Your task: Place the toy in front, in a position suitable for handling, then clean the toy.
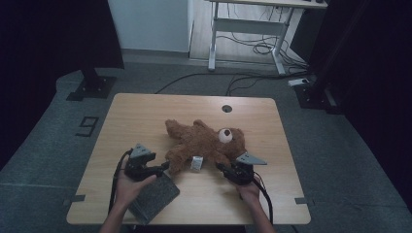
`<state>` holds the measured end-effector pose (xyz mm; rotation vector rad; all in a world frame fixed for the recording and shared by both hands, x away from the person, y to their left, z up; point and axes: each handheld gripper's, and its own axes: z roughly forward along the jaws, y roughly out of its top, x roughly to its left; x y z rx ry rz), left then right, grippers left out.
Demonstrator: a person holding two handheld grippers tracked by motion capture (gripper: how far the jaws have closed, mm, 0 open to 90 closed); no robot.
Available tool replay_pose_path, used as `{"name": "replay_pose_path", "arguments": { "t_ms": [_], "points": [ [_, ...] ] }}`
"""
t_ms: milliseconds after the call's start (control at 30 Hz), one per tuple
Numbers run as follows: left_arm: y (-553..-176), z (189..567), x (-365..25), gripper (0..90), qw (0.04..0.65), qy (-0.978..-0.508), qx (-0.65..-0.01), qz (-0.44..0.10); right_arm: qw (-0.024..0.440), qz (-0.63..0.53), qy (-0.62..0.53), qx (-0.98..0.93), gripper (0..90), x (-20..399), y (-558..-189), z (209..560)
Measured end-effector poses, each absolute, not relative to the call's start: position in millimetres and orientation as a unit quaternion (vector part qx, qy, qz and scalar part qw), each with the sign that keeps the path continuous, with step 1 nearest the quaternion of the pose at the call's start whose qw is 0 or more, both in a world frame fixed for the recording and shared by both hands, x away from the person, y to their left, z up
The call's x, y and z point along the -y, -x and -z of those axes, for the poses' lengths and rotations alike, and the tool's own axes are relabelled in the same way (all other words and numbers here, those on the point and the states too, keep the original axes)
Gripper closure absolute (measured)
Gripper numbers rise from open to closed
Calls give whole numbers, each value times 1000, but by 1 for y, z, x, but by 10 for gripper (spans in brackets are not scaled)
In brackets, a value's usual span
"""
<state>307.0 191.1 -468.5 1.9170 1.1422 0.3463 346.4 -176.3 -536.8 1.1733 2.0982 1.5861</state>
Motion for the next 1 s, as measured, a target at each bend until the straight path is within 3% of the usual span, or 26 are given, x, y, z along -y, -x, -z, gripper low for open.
{"name": "replay_pose_path", "arguments": {
  "t_ms": [267, 433, 633, 1000],
  "points": [
    [-277, 478, -211, 286, 441, -757, -457, -152, 129, -546, -402, -724, 675, 177, -346, 537],
    [-273, 484, -213, 300, 402, -757, -485, -175, 131, -546, -401, -724, 674, 176, -347, 536],
    [-272, 486, -219, 289, 417, -754, -481, -166, 135, -544, -399, -726, 673, 176, -347, 536],
    [-274, 506, -200, 257, 390, -783, -466, -129, 136, -542, -398, -728, 671, 176, -346, 537]
  ]
}}
